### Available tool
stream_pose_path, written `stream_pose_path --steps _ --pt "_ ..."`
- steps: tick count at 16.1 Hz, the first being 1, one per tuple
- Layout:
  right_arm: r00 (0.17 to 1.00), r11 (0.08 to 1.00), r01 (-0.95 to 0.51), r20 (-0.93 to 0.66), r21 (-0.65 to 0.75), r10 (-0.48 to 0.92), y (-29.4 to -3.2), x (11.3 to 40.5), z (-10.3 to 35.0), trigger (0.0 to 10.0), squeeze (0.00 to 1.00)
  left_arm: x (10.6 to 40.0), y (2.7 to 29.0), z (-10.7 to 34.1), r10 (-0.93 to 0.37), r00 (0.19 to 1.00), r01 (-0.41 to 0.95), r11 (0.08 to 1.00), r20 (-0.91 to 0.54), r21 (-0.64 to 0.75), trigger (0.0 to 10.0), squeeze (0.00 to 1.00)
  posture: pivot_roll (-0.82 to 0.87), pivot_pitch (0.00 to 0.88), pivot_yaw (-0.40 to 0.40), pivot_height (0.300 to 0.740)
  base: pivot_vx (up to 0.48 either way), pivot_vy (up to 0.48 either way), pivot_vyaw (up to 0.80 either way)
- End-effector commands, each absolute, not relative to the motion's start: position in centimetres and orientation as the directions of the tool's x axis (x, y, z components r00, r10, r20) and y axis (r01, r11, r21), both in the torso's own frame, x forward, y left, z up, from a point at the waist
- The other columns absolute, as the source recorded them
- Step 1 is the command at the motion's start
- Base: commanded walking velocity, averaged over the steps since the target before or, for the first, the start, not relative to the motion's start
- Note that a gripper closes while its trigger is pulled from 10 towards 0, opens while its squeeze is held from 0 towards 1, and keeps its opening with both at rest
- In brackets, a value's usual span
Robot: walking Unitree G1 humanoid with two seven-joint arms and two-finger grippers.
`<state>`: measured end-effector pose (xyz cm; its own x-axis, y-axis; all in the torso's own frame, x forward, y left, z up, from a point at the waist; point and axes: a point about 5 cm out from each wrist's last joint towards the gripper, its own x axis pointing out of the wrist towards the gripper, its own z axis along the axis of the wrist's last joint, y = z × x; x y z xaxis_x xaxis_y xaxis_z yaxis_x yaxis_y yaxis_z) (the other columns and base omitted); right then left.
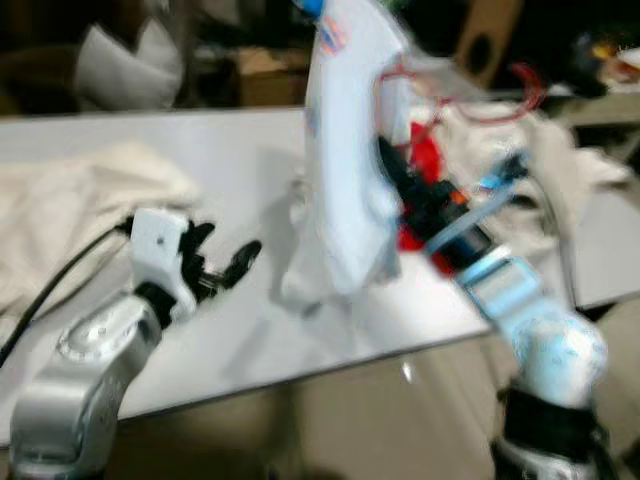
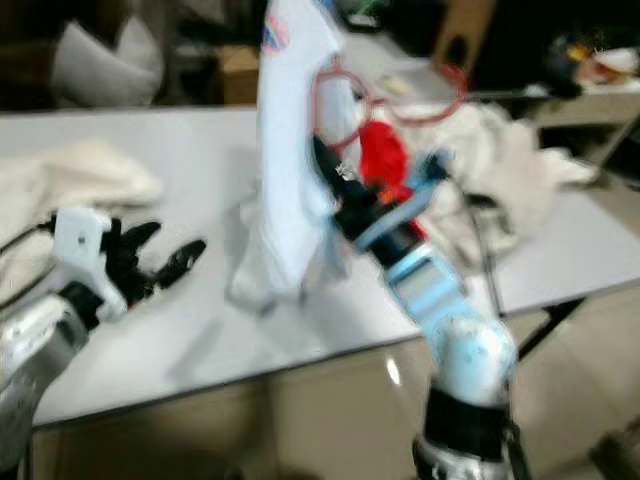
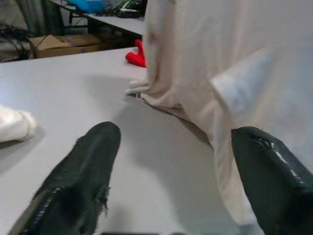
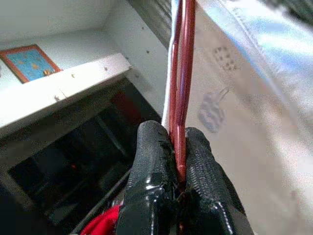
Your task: Hang hanger
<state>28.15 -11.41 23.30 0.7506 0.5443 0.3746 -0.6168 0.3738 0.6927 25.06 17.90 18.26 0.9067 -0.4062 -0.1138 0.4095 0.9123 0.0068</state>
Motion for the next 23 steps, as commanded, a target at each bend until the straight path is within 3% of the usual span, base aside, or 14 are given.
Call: stream_pose_path --steps 1,4,9,15,23 --pt "0.742 0.373 -0.643 0.423 0.668 0.520 -12.0 27.8 24.4 10.0 0.00 25.0 17.5 18.4 -0.417 0.903 0.420 0.908 -0.103 0.008 10.0 1.00 -0.08 0.000 -0.054 0.740 0.000 0.000 0.80" --pt "0.735 0.395 -0.667 0.471 0.632 0.487 -13.0 27.5 26.1 10.0 0.00 25.3 16.9 18.7 -0.436 0.896 0.438 0.899 -0.088 0.010 10.0 1.00 -0.09 0.000 -0.046 0.740 0.000 0.000 0.80" --pt "0.620 0.408 -0.782 0.653 0.471 0.435 -14.6 26.5 33.3 10.0 0.00 25.2 16.6 19.0 -0.440 0.895 0.441 0.897 -0.071 0.001 10.0 1.00 -0.09 0.000 -0.049 0.740 0.000 0.000 0.80" --pt "0.675 0.421 -0.737 0.548 0.528 0.494 -13.8 26.5 30.1 10.0 0.00 25.3 16.7 18.9 -0.437 0.896 0.438 0.899 -0.073 0.004 10.0 1.00 -0.10 0.000 -0.046 0.740 0.000 0.000 0.80" --pt "0.673 0.419 -0.736 0.507 0.532 0.538 -12.9 26.0 28.6 10.0 0.00 25.9 16.3 18.9 -0.443 0.895 0.444 0.896 -0.059 0.007 10.0 1.00 -0.10 0.000 -0.039 0.740 0.000 0.000 0.80"
